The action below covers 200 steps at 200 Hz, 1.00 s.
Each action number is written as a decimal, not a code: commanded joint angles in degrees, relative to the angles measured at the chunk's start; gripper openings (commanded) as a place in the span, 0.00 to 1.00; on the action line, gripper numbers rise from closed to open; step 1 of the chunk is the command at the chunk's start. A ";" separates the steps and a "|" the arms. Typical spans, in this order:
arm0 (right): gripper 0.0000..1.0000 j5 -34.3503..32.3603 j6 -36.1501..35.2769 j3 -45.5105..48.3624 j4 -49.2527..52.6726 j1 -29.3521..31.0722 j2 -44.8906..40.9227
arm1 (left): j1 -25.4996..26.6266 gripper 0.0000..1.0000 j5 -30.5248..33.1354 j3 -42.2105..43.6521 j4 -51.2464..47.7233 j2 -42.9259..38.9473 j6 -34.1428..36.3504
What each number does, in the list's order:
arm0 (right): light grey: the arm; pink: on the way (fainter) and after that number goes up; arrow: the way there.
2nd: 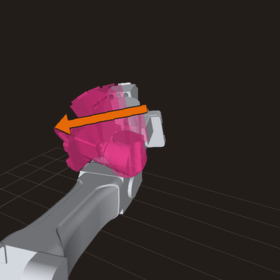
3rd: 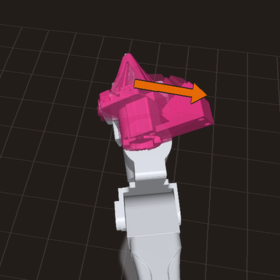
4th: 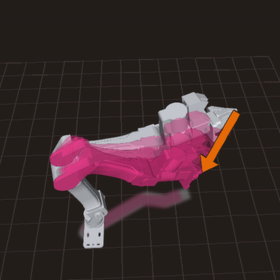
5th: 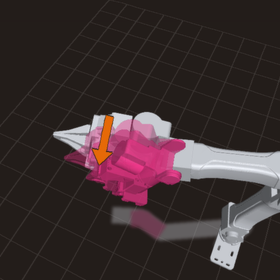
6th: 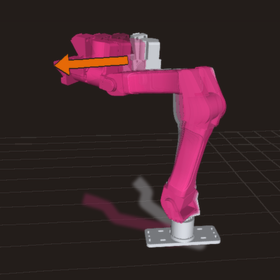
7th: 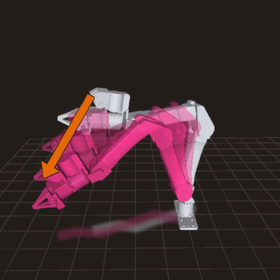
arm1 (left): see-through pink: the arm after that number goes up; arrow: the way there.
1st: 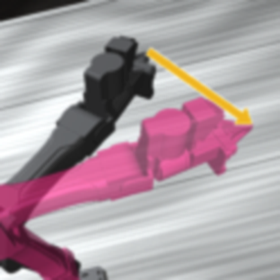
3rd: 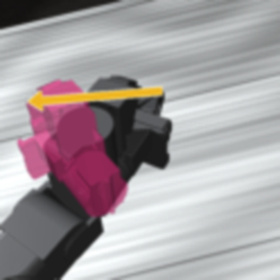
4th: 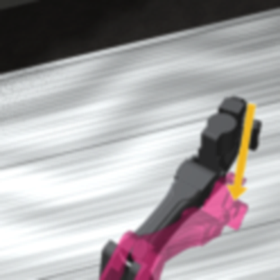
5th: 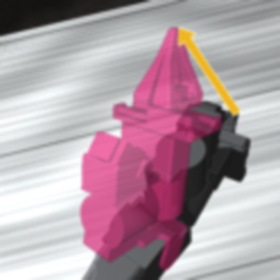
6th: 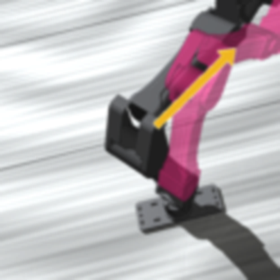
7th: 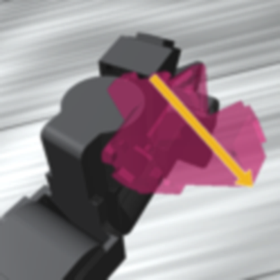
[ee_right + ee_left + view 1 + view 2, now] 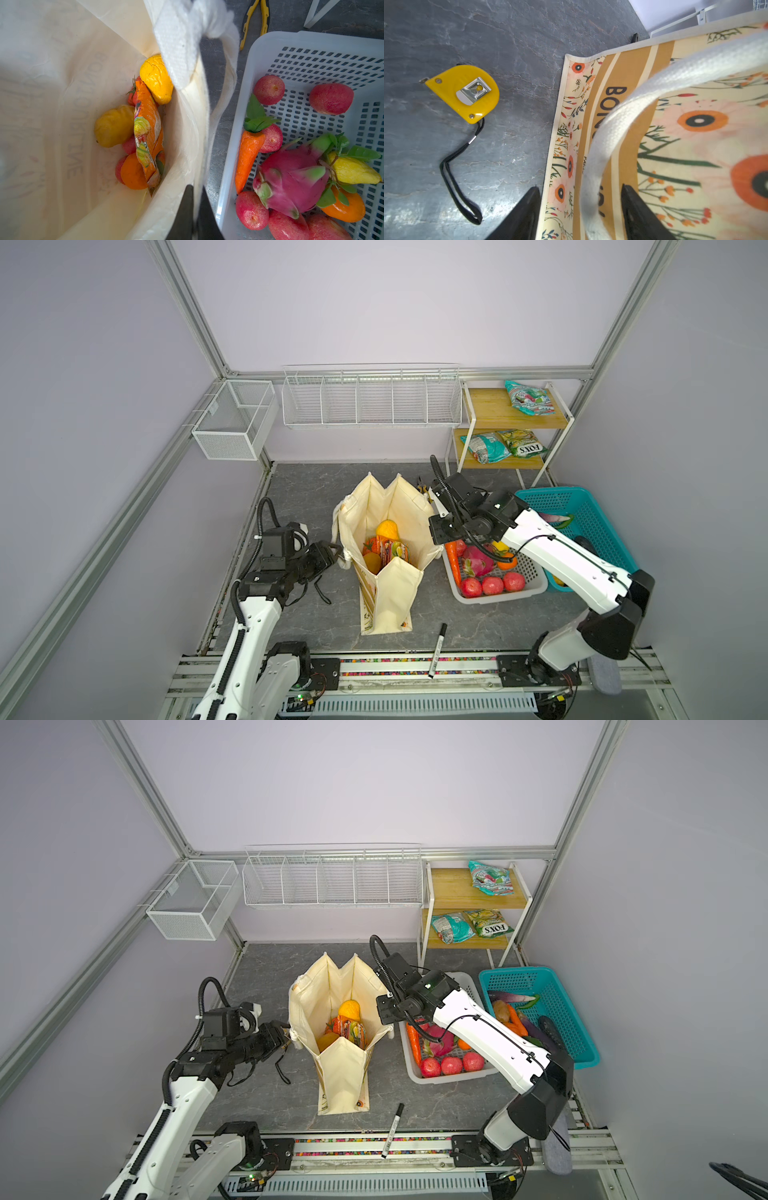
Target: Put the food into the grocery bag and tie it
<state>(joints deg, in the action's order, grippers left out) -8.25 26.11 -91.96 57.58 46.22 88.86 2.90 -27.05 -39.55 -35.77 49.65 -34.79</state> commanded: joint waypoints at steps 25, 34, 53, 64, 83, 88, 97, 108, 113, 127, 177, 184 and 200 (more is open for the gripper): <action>0.07 1.19 -0.44 -2.12 0.08 0.30 -0.71 | -0.35 0.51 -1.25 0.94 4.45 2.51 -0.46; 0.07 1.16 -0.44 -2.26 0.09 0.28 -0.55 | -0.35 0.48 -1.33 1.10 4.86 2.67 -0.46; 0.07 1.26 -0.44 -2.78 0.26 0.45 -0.19 | -0.33 0.41 -1.52 1.06 5.28 3.14 -0.55; 0.07 1.42 -0.49 -3.27 0.25 0.68 0.15 | -0.30 0.33 -1.81 1.05 5.48 3.30 -0.55; 0.07 1.48 -0.61 -4.43 0.53 1.20 0.99 | -0.32 0.14 -1.98 0.25 5.31 3.18 -0.26; 0.07 1.55 -0.62 -4.74 0.56 1.39 1.17 | -0.34 0.10 -1.68 -0.18 4.96 3.09 -0.05; 0.07 1.49 -0.62 -5.27 0.58 1.74 1.65 | -0.32 0.03 -0.93 -1.12 4.22 2.83 0.28; 0.07 1.55 -0.69 -5.88 0.46 2.11 2.21 | -0.35 0.00 0.07 -2.72 2.72 2.55 0.87; 0.07 1.57 -0.71 -6.17 0.52 2.28 2.56 | -0.34 0.00 0.70 -3.57 1.84 2.51 1.23; 0.07 1.57 -0.71 -7.11 0.60 2.86 3.56 | -0.32 0.00 3.46 -6.32 -1.17 2.41 2.51; 0.07 1.65 -0.45 -9.11 0.45 4.96 6.78 | -0.41 0.00 14.18 -13.80 -9.80 2.70 6.37; 0.07 1.65 -0.36 -9.24 0.14 5.26 7.12 | -0.51 0.00 15.38 -14.25 -10.41 2.73 6.68; 0.07 1.66 -0.27 -10.18 0.30 5.93 8.02 | -0.86 0.00 18.35 -14.89 -11.44 2.69 7.24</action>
<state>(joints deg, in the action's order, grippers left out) -7.66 26.11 -100.60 58.22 50.65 94.98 2.70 -15.22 -52.36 -43.03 52.82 -29.95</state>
